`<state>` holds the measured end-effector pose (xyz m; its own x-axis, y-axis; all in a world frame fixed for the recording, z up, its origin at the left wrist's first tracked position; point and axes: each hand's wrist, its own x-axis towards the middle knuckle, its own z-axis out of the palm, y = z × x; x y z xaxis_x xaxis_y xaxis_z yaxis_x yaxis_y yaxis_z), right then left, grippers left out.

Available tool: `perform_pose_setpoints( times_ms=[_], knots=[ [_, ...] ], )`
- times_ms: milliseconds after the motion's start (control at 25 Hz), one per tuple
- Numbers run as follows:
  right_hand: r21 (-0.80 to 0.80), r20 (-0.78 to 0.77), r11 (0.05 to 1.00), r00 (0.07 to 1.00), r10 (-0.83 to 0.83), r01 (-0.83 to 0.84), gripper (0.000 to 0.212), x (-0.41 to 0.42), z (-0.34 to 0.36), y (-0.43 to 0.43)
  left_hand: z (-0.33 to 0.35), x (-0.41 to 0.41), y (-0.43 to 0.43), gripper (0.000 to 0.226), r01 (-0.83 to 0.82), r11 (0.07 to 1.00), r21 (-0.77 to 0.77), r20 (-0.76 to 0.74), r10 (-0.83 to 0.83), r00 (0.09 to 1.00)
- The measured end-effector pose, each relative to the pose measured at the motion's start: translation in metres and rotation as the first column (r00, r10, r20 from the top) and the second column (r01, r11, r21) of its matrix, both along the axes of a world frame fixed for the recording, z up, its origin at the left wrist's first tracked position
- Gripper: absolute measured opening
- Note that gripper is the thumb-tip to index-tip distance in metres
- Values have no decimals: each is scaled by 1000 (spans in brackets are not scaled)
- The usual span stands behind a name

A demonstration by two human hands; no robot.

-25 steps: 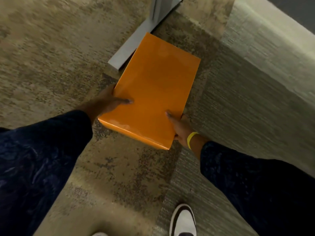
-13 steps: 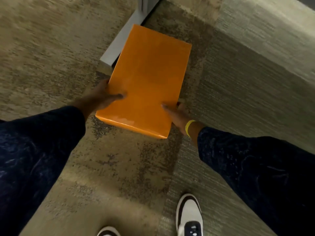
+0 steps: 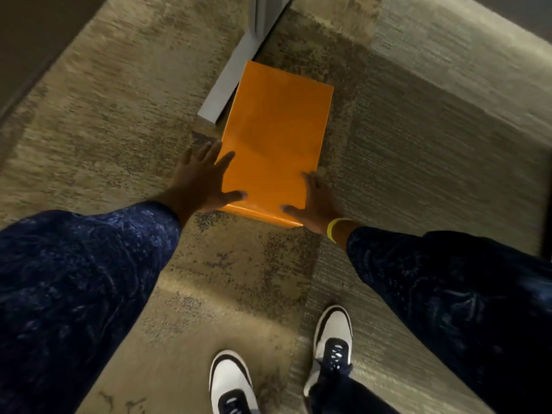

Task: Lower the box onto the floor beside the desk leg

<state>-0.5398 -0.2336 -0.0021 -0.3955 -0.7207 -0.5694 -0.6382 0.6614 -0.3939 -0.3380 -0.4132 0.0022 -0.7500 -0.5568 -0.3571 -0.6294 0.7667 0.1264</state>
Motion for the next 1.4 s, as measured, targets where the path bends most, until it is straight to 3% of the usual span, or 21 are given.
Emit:
perform_pose_setpoints(
  times_ms=[120, 240, 600, 760, 1040, 1200, 1320, 1400],
  knots=[
    [23, -118, 995, 988, 99, -97, 105, 4, 0, -7, 11, -8, -2, 114, 81, 996, -36, -9, -81, 997],
    [32, -205, 986, 965, 166, -163, 107, 4, -12, -11, 4, -16, -7, 112, 56, 997, -47, -25, -57, 998],
    [117, -123, 983, 980, 158, -144, 112, -27, -24, -29, -10, -50, -25, 112, 4, 999, -51, -20, -5, 1000],
    [80, -147, 994, 986, 81, -70, 114, -38, -40, -46, -31, -58, -38, 110, -82, 997, -5, -8, 82, 997],
    [25, -188, 1000, 982, -4, 9, 117, -45, -71, -51, -68, -55, -52, 110, -48, 997, 54, 40, 46, 998],
    [-88, -132, 994, 989, -70, 58, 121, -43, -79, -49, -81, -49, -52, 115, -84, 976, 201, -8, 87, 996],
    [-225, -5, 951, 976, -217, 211, 127, -37, -85, -47, -92, -43, -46, 119, -157, 922, 353, -139, 218, 966],
    [-291, 98, 876, 923, -371, 383, 135, -33, -91, -44, -102, -39, -36, 125, -313, 828, 465, -187, 438, 879]
  ],
)
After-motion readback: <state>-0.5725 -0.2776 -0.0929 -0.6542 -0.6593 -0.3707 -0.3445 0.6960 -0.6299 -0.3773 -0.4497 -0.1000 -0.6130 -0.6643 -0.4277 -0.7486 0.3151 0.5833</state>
